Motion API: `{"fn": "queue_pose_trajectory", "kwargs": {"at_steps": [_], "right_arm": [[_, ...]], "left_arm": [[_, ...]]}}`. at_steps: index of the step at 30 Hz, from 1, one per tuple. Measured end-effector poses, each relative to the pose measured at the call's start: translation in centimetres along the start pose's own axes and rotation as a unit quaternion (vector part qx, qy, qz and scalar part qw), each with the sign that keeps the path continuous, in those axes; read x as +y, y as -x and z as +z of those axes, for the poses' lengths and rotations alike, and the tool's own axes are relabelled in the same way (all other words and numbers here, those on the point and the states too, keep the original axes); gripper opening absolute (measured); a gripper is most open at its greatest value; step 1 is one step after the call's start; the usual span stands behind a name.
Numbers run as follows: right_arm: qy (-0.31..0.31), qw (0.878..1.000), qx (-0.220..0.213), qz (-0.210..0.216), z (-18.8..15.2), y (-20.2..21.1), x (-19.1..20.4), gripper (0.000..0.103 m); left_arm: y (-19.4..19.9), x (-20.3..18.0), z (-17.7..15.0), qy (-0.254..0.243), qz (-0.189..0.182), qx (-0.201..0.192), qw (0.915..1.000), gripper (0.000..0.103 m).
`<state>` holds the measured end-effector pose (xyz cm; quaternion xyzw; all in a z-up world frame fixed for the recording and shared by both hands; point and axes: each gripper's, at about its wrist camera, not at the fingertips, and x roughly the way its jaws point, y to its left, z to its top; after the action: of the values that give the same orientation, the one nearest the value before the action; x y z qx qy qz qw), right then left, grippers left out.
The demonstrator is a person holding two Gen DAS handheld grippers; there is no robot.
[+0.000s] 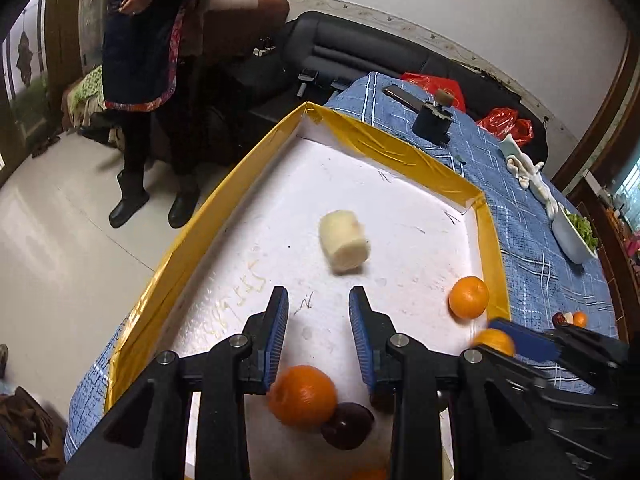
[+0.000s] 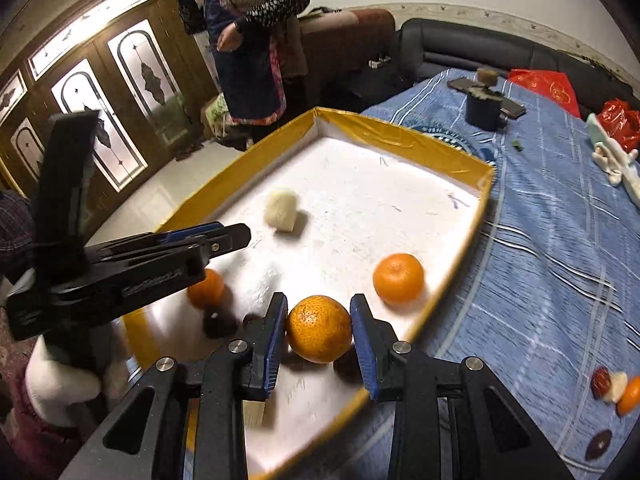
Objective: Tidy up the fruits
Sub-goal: 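Carry the yam chunk and orange into the tray and open both tools, then move both open tools back to the fruit row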
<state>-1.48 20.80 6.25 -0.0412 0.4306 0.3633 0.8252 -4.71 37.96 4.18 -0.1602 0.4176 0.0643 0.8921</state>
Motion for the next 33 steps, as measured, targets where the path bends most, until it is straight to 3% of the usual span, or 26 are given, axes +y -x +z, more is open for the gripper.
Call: {"fn": "queue_pose_trajectory", "kwargs": {"at_steps": [3, 7, 9, 12, 13, 17, 21, 24, 27, 30, 33], "right_arm": [[-0.007, 1.000, 0.014, -0.002, 0.2, -1.8, -0.2, 0.037], [-0.008, 1.000, 0.021, 0.001, 0.0, -2.8, -0.1, 0.039], [-0.012, 1.000, 0.019, 0.006, -0.1, -2.7, -0.1, 0.039], [-0.023, 1.000, 0.004, 0.009, -0.2, -1.4, -0.5, 0.047], [-0.027, 1.000, -0.004, 0.012, -0.3, -0.6, -0.7, 0.050], [-0.045, 0.998, -0.038, 0.009, -1.5, 3.4, -2.5, 0.051], [-0.092, 0.992, -0.082, -0.019, -4.8, 10.0, -7.6, 0.053], [-0.137, 0.981, -0.112, -0.078, -7.9, 14.8, -12.9, 0.059], [-0.190, 0.966, -0.110, -0.135, -10.5, 17.7, -18.1, 0.061], [-0.232, 0.958, -0.099, -0.139, -11.7, 17.9, -21.7, 0.061], [-0.241, 0.957, -0.090, -0.138, -11.4, 16.0, -23.6, 0.061]], "left_arm": [[0.7, 0.3, -0.4, 0.011, -0.018, -0.005, 0.9998, 0.032], [2.6, 0.6, -1.1, 0.026, -0.034, -0.023, 0.9988, 0.052], [3.8, 0.7, -1.5, 0.041, -0.046, -0.032, 0.9976, 0.058], [5.7, 0.1, -2.4, 0.050, -0.063, -0.046, 0.9957, 0.066], [6.2, -0.2, -2.8, 0.050, -0.065, -0.050, 0.9954, 0.074], [7.9, -2.9, -4.4, 0.048, -0.084, -0.054, 0.9938, 0.085], [8.4, -6.1, -5.9, 0.028, -0.118, -0.041, 0.9918, 0.087], [8.2, -8.6, -7.0, 0.009, -0.131, -0.027, 0.9910, 0.087], [7.3, -10.9, -7.6, 0.000, -0.136, -0.012, 0.9906, 0.087], [6.3, -13.6, -8.1, -0.019, -0.132, 0.006, 0.9911, 0.087], [6.1, -16.1, -8.2, -0.052, -0.116, 0.008, 0.9919, 0.087]]}}
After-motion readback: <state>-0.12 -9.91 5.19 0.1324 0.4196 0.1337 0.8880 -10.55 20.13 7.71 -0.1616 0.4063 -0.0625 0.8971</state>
